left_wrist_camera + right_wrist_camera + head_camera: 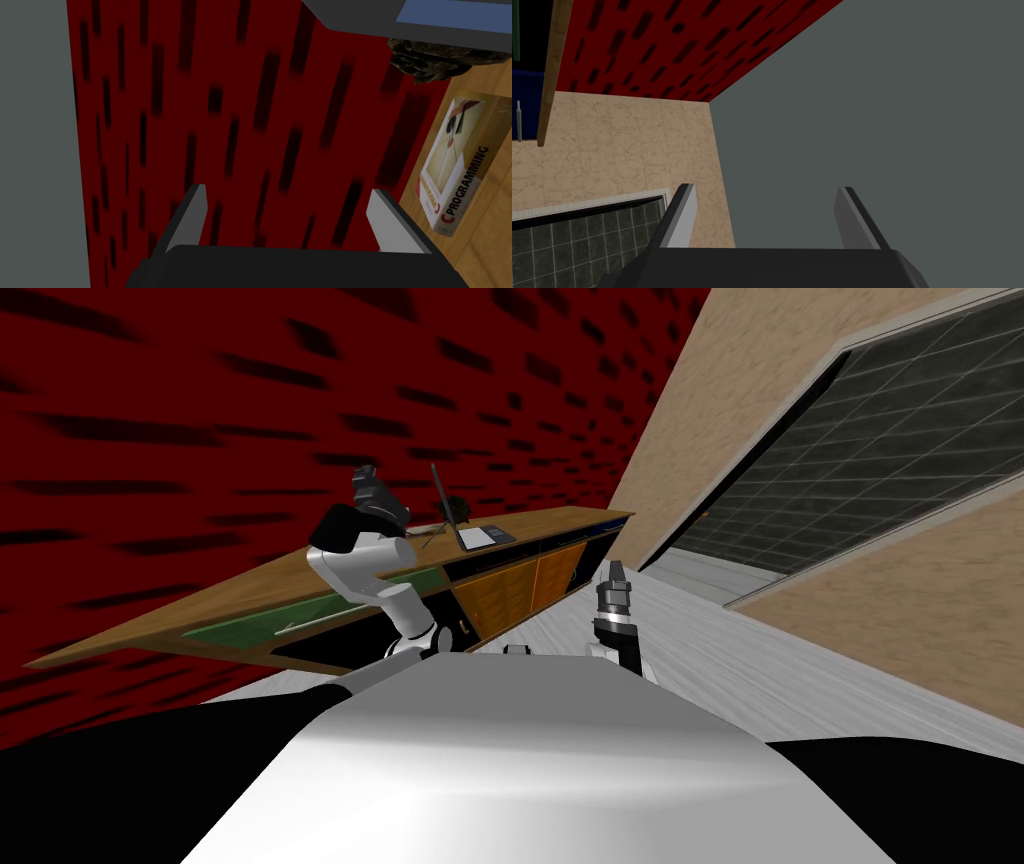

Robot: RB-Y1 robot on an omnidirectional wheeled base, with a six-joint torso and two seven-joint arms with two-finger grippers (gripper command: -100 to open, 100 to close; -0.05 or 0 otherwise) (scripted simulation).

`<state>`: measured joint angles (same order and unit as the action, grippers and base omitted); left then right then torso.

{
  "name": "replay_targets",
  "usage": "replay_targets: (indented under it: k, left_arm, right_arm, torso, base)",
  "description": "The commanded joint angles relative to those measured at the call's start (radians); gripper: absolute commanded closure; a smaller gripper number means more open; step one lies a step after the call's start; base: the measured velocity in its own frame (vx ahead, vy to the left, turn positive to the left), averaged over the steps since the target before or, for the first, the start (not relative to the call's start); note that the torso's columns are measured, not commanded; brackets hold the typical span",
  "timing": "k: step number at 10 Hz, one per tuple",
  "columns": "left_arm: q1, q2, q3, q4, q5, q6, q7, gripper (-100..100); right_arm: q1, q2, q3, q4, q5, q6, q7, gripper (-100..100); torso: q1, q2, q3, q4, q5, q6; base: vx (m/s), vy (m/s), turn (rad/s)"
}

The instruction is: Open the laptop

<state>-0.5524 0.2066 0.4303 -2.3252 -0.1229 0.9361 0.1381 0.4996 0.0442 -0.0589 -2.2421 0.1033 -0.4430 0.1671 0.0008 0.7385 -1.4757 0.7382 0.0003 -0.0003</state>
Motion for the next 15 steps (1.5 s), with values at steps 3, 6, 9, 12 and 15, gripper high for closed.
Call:
replay_targets:
  k: [3,6,9,12,15]
  left_arm:
    - [-0.116,-0.004,0.022,0.025,0.013,0.135,0.028,-100]
    - [-0.175,-0.008,0.028,0.037,0.019,0.220,0.039,-100]
    - [-0.264,-0.018,0.040,0.060,0.030,0.303,0.060,-100]
    - [-0.307,-0.026,0.045,0.071,0.036,0.367,0.070,-100]
    - [-0.383,-0.045,0.054,0.090,0.048,0.449,0.089,-100]
  right_arm:
    - [0.000,0.000,0.000,0.000,0.000,0.000,0.000,0]
    - [0.000,0.000,0.000,0.000,0.000,0.000,0.000,0]
    - [0.000,0.000,0.000,0.000,0.000,0.000,0.000,0]
    - [0.000,0.000,0.000,0.000,0.000,0.000,0.000,0]
    - [0.000,0.000,0.000,0.000,0.000,0.000,0.000,0]
  torso:
    - [-0.001,-0.001,0.000,0.000,-0.001,0.001]
    - [-0.001,0.000,0.000,0.000,0.000,0.000]
    - [0.000,0.000,0.000,0.000,0.000,0.000]
    - [-0.001,0.000,0.000,0.000,0.000,0.000]
    - [-0.001,0.000,0.000,0.000,0.000,0.000]
  base:
    - [0.018,-0.053,0.081]
    - [0.016,-0.044,0.073]
    - [0.007,-0.033,0.077]
    - [0.006,-0.030,0.059]
    - [0.004,-0.028,0.073]
